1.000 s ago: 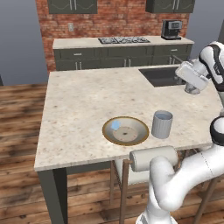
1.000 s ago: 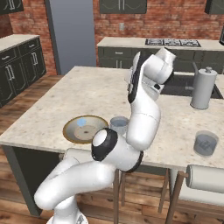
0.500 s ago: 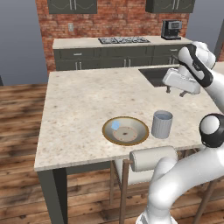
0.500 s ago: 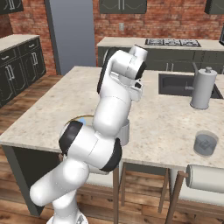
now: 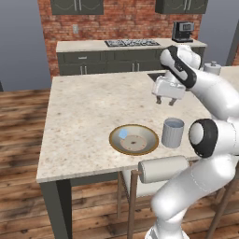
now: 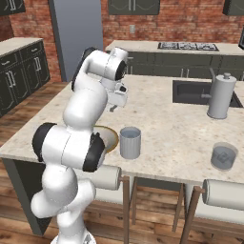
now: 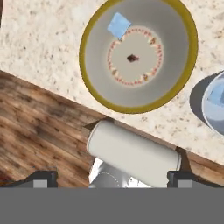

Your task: There are four ice cubes in the ice bowl. Place two ice cubes in each glass of water.

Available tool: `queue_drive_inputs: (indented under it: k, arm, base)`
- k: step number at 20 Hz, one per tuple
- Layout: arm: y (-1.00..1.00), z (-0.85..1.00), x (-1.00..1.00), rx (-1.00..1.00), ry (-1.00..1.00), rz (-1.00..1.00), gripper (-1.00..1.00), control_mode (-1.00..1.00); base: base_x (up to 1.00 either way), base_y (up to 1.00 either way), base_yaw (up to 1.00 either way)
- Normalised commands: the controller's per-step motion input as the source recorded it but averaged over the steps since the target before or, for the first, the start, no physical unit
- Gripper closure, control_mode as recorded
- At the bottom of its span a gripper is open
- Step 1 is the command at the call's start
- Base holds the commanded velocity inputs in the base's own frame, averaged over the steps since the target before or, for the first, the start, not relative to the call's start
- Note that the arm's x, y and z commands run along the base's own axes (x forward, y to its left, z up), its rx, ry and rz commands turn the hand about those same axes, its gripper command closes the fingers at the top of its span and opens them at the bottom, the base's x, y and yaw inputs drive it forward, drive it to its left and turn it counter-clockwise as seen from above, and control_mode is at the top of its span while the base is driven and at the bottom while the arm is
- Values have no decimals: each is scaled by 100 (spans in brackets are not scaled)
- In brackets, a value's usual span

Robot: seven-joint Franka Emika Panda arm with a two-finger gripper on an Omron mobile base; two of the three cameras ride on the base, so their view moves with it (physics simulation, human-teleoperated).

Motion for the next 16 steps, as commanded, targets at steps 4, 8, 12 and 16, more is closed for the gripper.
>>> queue_drive_inputs:
  k: [4,8,12,16]
  arm:
    - [100,-23,-66,-20,-18,29,-100,-100]
    - [100,-83,-100,-7,-34,14,-100,-100]
    - [86,-66,-91,25,-44,-11,-100,-100]
    - [23,-13,-5,21,-23,-23,-100,-100]
  base:
    - [0,0,0]
    - [0,0,0]
    - [0,0,0]
    - [0,0,0]
